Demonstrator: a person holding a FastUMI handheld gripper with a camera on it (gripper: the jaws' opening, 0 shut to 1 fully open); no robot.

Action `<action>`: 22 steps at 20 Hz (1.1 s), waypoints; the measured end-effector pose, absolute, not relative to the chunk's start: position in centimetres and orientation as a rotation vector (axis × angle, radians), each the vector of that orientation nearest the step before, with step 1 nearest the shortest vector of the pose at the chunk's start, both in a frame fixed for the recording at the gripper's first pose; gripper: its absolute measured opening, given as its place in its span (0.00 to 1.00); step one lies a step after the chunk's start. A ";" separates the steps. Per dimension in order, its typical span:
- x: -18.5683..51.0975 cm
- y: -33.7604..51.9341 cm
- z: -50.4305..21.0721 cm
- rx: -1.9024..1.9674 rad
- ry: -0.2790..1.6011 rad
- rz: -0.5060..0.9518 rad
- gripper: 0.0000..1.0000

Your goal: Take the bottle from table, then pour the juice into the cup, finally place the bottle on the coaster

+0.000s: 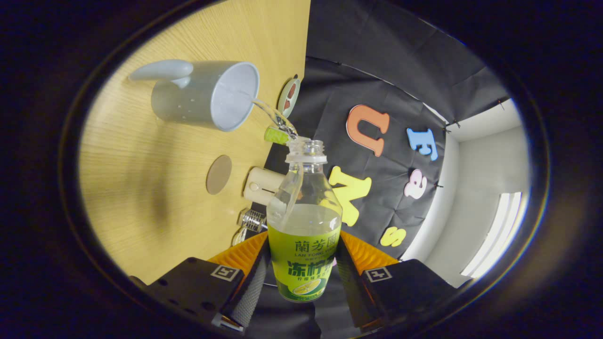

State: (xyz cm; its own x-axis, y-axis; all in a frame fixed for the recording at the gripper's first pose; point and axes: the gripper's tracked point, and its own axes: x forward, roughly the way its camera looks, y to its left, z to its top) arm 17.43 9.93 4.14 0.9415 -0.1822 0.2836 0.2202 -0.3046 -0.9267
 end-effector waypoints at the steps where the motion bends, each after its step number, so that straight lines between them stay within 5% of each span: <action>1: 17.3 9.9 4.0 -1.842 -0.026 -0.398 0.81; 22: 16.6 10.9 7.5 -2.005 -0.047 -0.444 0.81</action>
